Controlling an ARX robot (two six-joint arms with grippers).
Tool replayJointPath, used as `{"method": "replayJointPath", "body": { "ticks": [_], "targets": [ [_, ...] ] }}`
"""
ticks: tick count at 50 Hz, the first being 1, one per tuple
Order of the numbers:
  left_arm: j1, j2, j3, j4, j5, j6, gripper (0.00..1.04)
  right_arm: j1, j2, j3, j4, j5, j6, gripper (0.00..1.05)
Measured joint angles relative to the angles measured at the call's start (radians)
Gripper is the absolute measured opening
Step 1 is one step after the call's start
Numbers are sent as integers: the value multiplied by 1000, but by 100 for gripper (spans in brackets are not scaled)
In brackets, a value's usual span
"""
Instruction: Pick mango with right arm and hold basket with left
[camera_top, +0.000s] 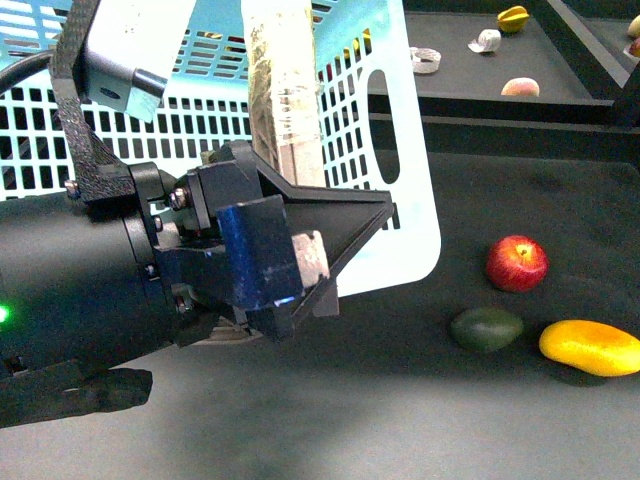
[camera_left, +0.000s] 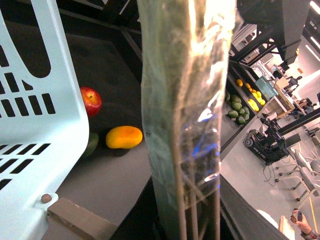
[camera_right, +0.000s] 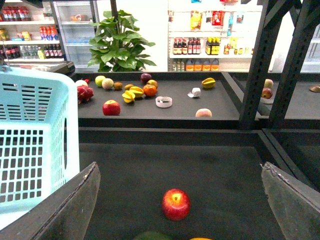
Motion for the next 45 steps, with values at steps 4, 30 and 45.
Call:
{"method": "replayJointPath", "body": {
  "ticks": [4, 30, 45],
  "targets": [
    [-6, 2, -4, 0, -1, 0, 14, 0, 0, 0, 0, 0, 0, 96],
    [-11, 4, -5, 0, -1, 2, 14, 51, 142, 8, 91, 386, -26, 96],
    [-11, 4, -5, 0, 0, 0, 14, -327, 1046, 129, 682, 40, -186, 96]
  ]
}}
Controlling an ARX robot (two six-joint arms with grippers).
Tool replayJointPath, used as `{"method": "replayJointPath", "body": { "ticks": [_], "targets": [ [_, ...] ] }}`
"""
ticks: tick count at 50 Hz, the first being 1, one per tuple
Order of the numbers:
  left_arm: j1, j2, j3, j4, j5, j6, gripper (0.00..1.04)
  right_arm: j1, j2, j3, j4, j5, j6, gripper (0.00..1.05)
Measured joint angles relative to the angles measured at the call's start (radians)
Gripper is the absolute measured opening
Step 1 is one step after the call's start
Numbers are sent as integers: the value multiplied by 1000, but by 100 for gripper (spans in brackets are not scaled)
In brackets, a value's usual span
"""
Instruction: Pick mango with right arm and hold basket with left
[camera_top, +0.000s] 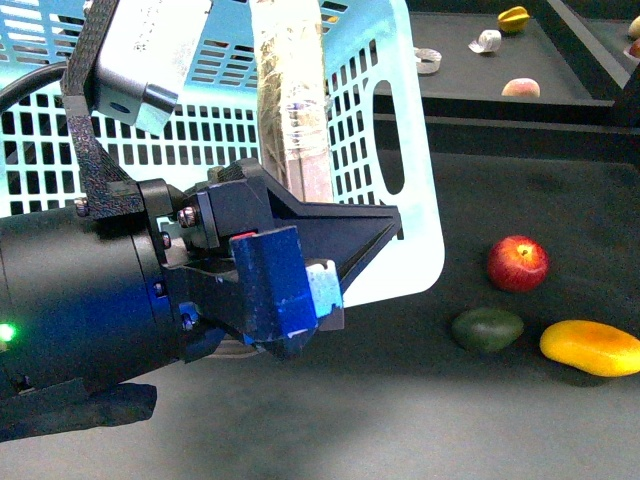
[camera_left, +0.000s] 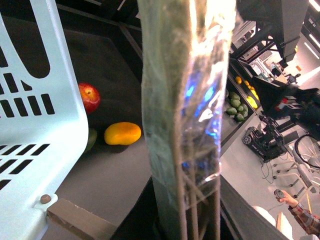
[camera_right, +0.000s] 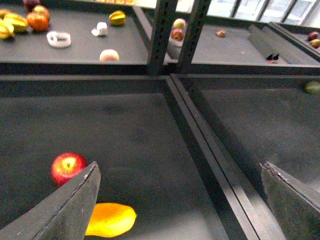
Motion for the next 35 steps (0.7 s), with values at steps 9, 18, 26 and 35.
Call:
{"method": "replayJointPath", "body": {
  "ticks": [9, 18, 26, 35],
  "targets": [
    [0, 0, 0, 0, -7, 1, 14, -118, 587, 196, 61, -173, -204, 96],
    [-1, 0, 0, 0, 1, 0, 14, -133, 921, 373, -83, -251, -441, 96],
    [0, 0, 0, 0, -2, 0, 14, -127, 1100, 495, -197, -246, -625, 96],
    [0, 0, 0, 0, -6, 0, 14, -107, 1292, 650, -294, -228, -769, 96]
  ]
}}
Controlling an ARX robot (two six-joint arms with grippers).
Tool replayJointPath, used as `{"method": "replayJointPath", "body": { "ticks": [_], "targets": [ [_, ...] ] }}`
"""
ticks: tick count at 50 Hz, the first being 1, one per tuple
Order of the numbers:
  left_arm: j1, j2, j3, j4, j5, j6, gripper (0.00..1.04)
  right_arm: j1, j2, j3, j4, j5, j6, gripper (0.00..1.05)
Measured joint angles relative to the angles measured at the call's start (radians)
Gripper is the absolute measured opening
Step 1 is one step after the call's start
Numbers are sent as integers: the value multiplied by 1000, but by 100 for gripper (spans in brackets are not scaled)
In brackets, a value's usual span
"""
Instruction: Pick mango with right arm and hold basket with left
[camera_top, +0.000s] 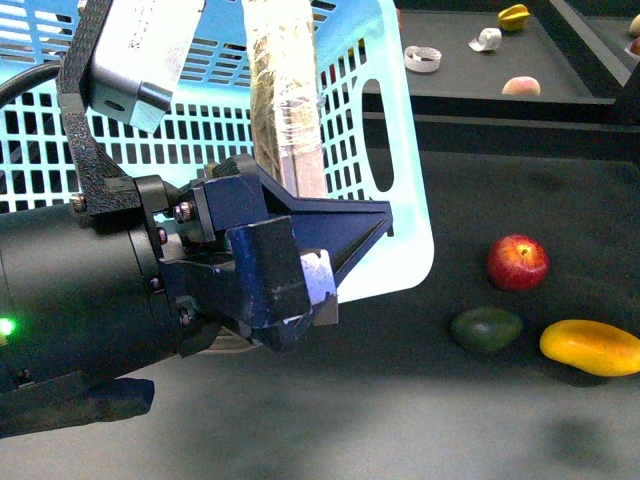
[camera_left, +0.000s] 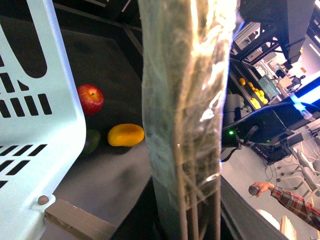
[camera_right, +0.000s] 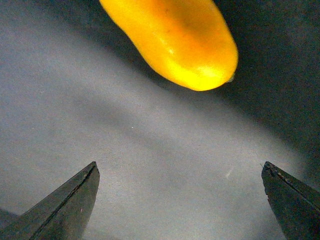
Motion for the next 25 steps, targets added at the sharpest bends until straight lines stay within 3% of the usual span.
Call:
{"method": "replayJointPath", "body": {
  "ticks": [25],
  "targets": [
    [0, 0, 0, 0, 3, 0, 14, 56, 250, 346, -98, 10, -43, 96]
  ]
}}
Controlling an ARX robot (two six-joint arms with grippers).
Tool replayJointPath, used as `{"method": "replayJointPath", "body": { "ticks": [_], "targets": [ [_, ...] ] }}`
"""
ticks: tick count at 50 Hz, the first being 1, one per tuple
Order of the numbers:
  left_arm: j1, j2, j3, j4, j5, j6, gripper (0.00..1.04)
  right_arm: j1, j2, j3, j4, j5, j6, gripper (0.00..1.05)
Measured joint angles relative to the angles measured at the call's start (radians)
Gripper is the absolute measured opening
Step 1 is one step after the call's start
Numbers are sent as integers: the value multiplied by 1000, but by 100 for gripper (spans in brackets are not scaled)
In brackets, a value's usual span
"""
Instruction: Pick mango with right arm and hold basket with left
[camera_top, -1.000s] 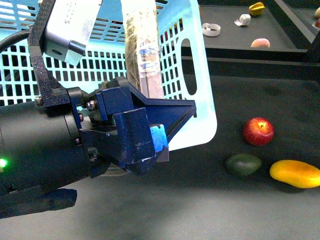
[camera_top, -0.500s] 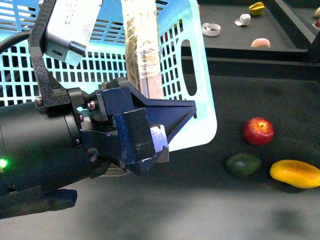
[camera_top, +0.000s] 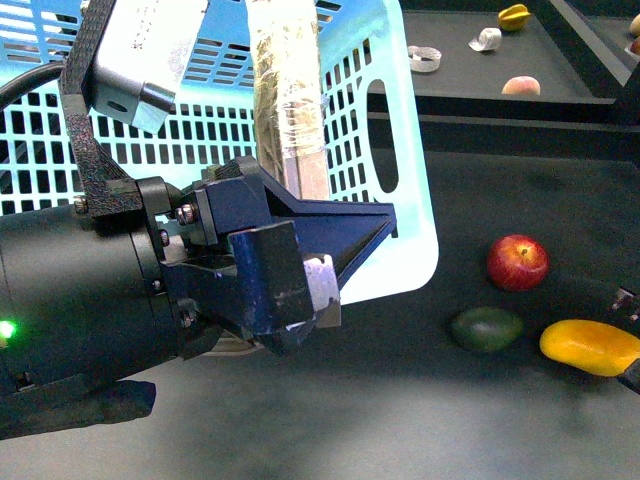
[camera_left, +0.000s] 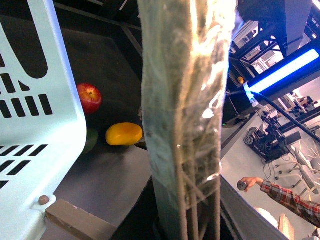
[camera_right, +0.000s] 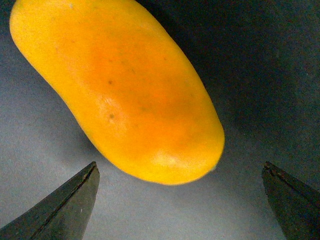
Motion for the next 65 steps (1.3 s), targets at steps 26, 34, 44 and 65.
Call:
{"method": "replayJointPath", "body": {
  "ticks": [26, 34, 44, 65],
  "targets": [
    [0, 0, 0, 0, 1, 0, 14, 95, 120, 125, -16, -87, 128, 96],
    [0, 0, 0, 0, 0, 0, 14, 134, 137, 142, -28, -91, 154, 96],
    [0, 0, 0, 0, 0, 0, 14, 136, 137, 138, -14, -84, 171, 75],
    [0, 0, 0, 0, 0, 0, 14, 65, -65, -72, 81, -158, 255, 53]
  ]
}}
